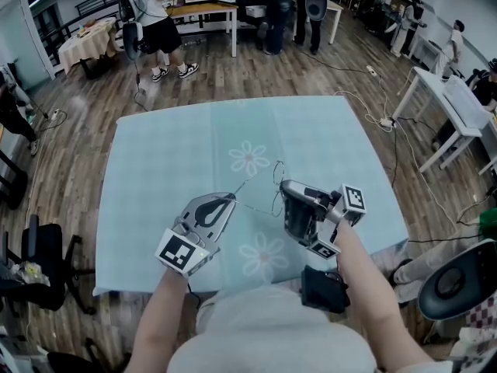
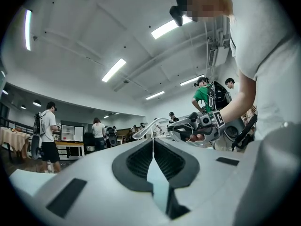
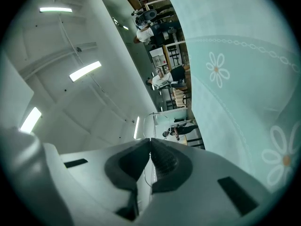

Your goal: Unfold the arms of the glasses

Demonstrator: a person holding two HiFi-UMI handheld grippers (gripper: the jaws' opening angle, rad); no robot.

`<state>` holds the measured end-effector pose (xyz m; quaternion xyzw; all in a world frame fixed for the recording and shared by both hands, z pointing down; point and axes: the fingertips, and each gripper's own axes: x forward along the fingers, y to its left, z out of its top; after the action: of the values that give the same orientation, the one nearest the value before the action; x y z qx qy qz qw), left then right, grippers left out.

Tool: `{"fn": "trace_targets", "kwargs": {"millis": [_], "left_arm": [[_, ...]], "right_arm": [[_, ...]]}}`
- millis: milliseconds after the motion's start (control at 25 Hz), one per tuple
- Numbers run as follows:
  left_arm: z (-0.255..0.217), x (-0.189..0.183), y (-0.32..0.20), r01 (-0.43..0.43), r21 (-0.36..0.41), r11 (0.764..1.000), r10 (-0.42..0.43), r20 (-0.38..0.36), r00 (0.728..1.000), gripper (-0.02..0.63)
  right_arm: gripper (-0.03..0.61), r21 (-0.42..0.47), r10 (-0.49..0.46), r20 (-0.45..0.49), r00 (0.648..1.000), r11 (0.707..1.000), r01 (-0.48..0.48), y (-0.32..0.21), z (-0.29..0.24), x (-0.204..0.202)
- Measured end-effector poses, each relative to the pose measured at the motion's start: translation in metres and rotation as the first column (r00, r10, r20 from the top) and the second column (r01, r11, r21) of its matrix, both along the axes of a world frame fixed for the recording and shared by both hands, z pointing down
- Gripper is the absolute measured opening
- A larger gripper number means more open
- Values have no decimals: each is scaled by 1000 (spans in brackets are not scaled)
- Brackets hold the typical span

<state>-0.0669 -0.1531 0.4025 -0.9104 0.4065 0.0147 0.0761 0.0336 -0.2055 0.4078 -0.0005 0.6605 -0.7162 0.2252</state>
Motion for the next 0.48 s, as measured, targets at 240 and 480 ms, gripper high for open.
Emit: {"fn": "trace_targets", "kwargs": {"millis": [240,480], "left_arm": [[-3,-8,-1,-26,-1,1000,26,-11,1000,18],[-6,-15,1,-38,-13,999,38,-47,998,18]], "right_arm": [[11,13,-39,10,999,999,38,1,2,-1],[11,45,-100,57,993,994,98,6,-7,-5]]}}
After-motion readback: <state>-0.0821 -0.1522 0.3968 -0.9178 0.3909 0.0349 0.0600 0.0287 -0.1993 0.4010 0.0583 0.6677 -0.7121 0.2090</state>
